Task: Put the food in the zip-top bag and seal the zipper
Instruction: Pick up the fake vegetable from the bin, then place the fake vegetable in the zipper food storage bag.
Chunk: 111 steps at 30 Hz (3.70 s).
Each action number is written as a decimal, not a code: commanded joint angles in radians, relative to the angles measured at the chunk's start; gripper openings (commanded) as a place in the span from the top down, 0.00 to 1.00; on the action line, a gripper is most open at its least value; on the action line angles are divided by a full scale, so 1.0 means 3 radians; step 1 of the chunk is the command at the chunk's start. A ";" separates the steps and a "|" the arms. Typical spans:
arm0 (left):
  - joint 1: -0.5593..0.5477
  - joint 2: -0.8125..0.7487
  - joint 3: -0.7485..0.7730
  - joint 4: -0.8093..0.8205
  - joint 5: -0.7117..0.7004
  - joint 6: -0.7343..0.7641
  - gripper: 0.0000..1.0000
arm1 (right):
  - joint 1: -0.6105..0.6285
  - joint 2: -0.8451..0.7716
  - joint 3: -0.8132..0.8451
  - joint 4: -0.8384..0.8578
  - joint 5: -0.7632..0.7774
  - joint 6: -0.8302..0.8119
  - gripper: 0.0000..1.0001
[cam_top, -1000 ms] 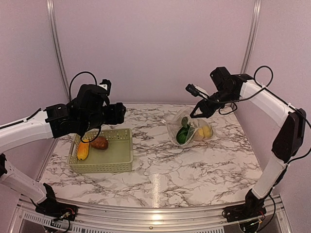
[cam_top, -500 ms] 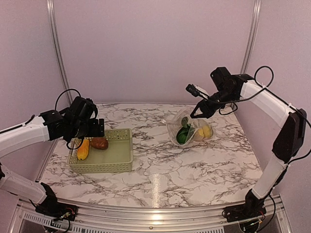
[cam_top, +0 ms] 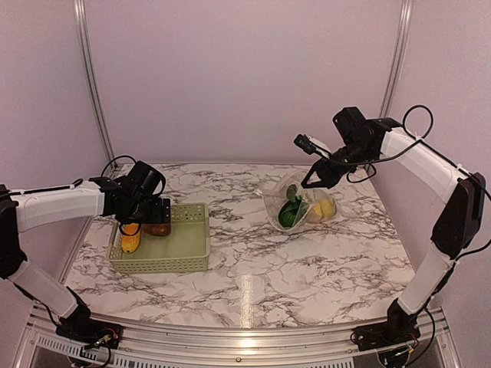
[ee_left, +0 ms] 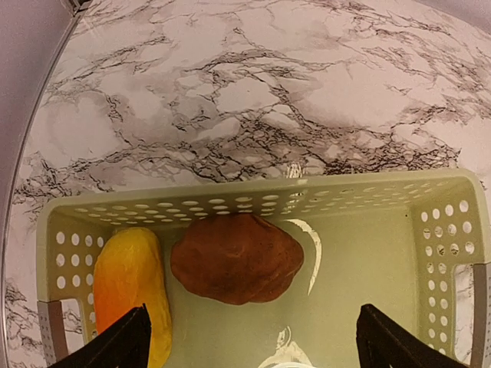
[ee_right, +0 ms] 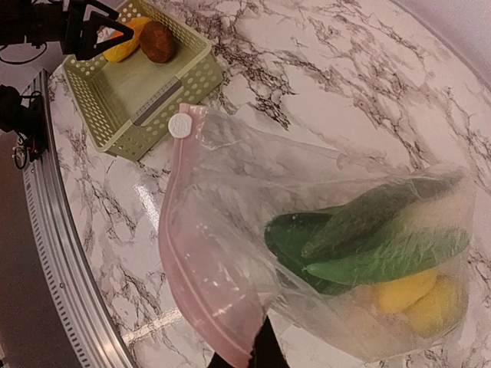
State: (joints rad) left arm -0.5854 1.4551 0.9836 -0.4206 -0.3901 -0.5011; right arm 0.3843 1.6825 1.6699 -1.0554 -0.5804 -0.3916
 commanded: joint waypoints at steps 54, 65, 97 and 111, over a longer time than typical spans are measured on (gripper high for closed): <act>0.0136 0.0867 0.0580 -0.0260 0.0168 0.0405 0.25 | 0.0052 -0.0016 0.0001 -0.0010 -0.0126 -0.0055 1.00; -0.0566 0.0118 0.0976 0.0207 0.0684 0.0467 0.27 | 0.0073 0.0001 0.0037 -0.0031 -0.0121 -0.0055 1.00; -0.1634 0.1769 0.2254 0.2006 0.0431 0.0330 0.42 | 0.0074 -0.0268 0.0268 -0.0190 -0.0131 -0.0055 1.00; -0.1578 0.2352 0.2913 0.1422 -0.0173 0.0259 0.39 | 0.0078 -0.0356 0.0217 -0.0269 -0.0409 -0.0143 1.00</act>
State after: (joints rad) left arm -1.0794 2.0903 1.7882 0.0837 -0.3458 -0.4080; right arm 0.3847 1.6150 1.7050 -1.0924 -0.5758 -0.4095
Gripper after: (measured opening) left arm 0.889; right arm 0.004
